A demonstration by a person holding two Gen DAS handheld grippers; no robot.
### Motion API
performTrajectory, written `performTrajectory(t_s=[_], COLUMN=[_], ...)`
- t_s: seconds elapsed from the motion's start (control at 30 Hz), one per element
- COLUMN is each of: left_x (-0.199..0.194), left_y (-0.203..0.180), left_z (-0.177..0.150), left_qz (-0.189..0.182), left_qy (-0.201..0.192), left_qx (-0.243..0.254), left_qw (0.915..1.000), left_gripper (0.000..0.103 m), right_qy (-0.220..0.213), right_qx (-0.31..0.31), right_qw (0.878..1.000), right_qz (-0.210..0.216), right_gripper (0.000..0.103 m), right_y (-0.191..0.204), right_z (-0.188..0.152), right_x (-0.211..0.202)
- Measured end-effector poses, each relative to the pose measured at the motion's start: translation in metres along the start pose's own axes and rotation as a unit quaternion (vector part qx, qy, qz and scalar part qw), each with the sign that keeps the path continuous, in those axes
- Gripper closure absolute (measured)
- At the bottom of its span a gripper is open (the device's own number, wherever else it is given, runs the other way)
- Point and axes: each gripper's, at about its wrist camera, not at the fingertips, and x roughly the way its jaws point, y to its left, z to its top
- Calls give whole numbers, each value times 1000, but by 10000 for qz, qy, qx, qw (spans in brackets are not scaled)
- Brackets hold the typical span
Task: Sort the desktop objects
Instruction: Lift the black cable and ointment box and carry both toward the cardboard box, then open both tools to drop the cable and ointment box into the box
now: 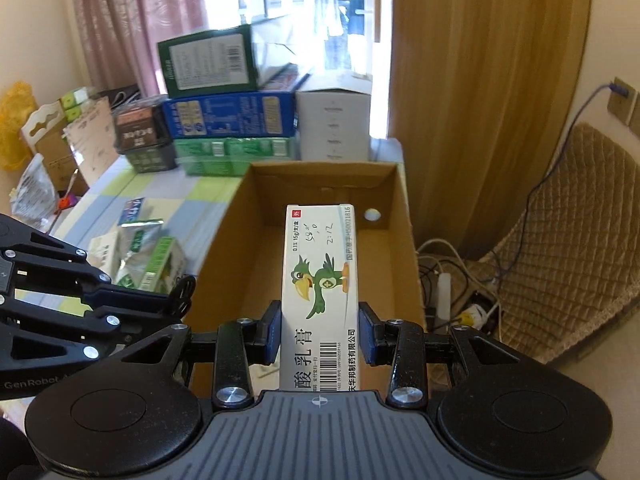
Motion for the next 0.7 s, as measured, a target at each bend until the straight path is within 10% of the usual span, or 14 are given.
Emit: performTrajectory(t_s=[0.7], left_x=[57], left_y=[20], left_z=[8], left_qz=[281], left_qy=[145], left_qx=[-36], left_qw=[9995], left_gripper=[93], right_qy=[194], right_qx=[252], right_qw=[9995], right_qz=[62], right_gripper=[67], right_y=[-26], right_z=[-3], right_x=[37])
